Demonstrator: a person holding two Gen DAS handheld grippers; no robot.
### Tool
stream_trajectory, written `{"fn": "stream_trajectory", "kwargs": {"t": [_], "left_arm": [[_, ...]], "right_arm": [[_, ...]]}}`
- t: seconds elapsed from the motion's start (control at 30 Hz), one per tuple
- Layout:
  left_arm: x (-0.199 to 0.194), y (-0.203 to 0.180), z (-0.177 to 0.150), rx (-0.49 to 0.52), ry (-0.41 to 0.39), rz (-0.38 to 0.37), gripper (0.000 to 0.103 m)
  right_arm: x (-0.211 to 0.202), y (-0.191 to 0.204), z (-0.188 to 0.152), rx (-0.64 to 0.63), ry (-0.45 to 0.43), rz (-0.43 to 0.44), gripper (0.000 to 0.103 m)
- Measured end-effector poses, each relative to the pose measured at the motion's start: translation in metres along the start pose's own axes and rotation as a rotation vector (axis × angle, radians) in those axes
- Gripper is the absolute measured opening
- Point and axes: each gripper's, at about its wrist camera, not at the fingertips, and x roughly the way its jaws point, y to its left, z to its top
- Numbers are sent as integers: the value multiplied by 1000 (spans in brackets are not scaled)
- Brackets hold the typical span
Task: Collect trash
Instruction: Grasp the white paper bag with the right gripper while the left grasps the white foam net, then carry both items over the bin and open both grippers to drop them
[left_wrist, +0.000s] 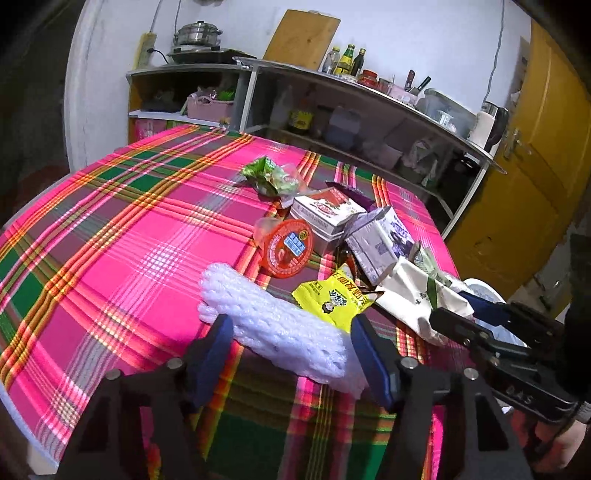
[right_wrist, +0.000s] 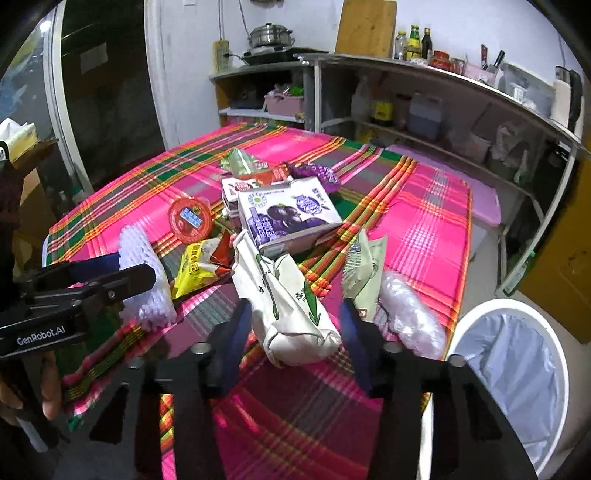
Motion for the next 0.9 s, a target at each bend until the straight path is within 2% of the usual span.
{"fn": "stream_trajectory", "kwargs": {"t": [0.2,0.23,0.3,0.37,0.43,0.53,0.9], "left_arm": [[1,-2,0,-2,3,-3,44],[2,-2,0,-2,4,0,37],[1,-2,0,-1,9,1,30],[0,-1,0,-4,10,-6,21],[-1,0,-1,-4,13,-8,18],[-5,1,0,-9,10,-19,13],[-42,-11,-5,41,-47,-48,11]], "right_arm": [[1,-2,0,16,-1,10,35],[0,-1,-1,18,-2,14,27],[-3,0,-2,18,-6,23,25],[-6,2,-2,16,-11,34,18],[-10,5,-3,10,-12,40,13],[-15,9,-6,5,-15,42,13],[-51,8,-17,67,-80,62,13]]}}
